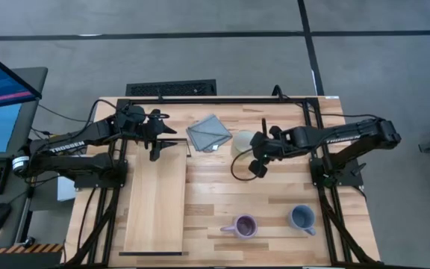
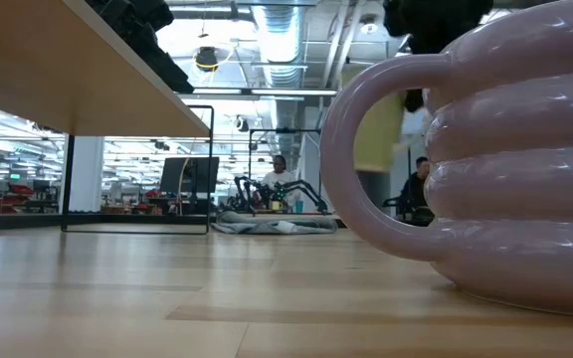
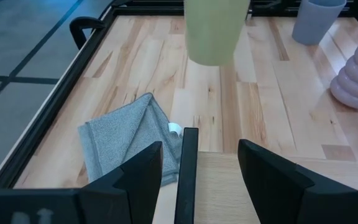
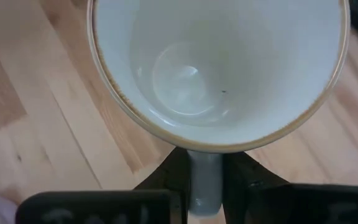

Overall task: Stack small to large cups/mugs on shelf
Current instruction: Put the yellow mug on the shelf

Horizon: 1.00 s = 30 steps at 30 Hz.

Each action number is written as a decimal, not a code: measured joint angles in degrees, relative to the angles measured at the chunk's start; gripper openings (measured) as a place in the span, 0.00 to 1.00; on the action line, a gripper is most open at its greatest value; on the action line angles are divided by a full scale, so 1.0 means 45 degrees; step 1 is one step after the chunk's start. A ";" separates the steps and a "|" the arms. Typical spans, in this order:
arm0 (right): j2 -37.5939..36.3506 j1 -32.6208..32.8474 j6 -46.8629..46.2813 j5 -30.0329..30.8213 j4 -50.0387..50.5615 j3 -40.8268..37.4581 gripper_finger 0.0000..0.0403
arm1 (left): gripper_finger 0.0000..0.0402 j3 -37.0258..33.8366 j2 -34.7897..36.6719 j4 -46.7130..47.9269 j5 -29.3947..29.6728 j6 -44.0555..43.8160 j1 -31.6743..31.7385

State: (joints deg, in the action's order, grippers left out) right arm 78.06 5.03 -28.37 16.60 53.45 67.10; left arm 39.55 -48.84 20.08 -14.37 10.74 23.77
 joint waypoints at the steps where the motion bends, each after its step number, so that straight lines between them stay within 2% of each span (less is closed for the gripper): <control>1: 0.0002 -0.0062 0.0176 0.0000 -0.0019 0.0167 0.17 | 0.50 0.0000 0.0000 0.0000 0.0000 0.0000 0.0000; 8: 0.1151 -0.0178 0.1625 -0.0082 0.0027 0.1784 0.17 | 0.50 0.0000 0.0000 0.0000 0.0000 -0.0005 -0.0005; 18: 0.4130 -0.0178 0.3677 -0.1736 0.0322 0.4566 0.17 | 0.50 0.0000 -0.0005 0.0037 0.0000 -0.0010 0.0000; 24: 0.5574 -0.0178 0.4415 -0.2690 0.0427 0.5918 0.17 | 0.50 0.0000 -0.0005 0.0079 0.0000 -0.0112 -0.0005; 30: 0.6359 -0.0166 0.4418 -0.2742 0.0835 0.6541 0.17 | 0.50 0.0000 -0.0005 0.0329 0.0000 -0.0156 -0.0001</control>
State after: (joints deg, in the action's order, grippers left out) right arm 106.68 4.28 -8.49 4.26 57.21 96.54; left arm 39.55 -48.86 21.55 -14.37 10.04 23.77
